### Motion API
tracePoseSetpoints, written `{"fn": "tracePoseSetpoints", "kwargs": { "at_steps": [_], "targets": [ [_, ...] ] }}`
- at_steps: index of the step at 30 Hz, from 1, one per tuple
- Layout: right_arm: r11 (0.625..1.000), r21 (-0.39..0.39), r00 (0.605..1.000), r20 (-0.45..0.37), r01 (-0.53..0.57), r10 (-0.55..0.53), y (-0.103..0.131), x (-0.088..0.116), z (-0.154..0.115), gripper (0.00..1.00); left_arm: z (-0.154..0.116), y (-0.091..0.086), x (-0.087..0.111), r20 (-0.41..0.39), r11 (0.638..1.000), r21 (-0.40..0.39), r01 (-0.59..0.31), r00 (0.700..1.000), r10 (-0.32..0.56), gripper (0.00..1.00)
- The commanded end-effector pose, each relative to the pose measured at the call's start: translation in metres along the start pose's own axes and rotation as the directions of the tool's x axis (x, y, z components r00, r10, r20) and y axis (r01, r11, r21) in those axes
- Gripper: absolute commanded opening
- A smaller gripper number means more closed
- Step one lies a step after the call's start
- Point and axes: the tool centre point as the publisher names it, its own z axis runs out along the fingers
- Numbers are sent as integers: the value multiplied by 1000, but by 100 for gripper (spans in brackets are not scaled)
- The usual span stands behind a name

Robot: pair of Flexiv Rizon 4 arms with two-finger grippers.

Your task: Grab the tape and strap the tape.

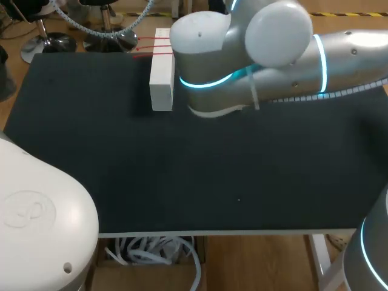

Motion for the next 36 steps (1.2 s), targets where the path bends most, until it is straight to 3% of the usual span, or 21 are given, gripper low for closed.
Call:
{"fn": "tracePoseSetpoints", "kwargs": {
  "at_steps": [1,2,7,17,24,36],
  "targets": [
    [995,-96,1000,13,4,-2,-8,6,-1,100,0,-1,0,0,1000,-4,1,1000,-1,0],
    [995,-96,1000,13,4,-2,-8,6,-1,100,0,-1,0,0,1000,-4,1,1000,-1,0],
    [995,-96,1000,13,4,-2,-8,6,-1,100,6,33,25,11,987,29,159,987,-159,0],
    [995,-96,1000,13,4,-2,-8,6,-1,100,19,119,99,-51,940,-8,341,939,-341,0],
    [995,-96,1000,13,4,-2,-8,6,-1,100,3,177,133,-56,935,-62,349,934,-352,0],
    [995,-96,1000,13,4,-2,-8,6,-1,100,-25,244,132,-117,956,-121,265,953,-279,0]
  ]
}}
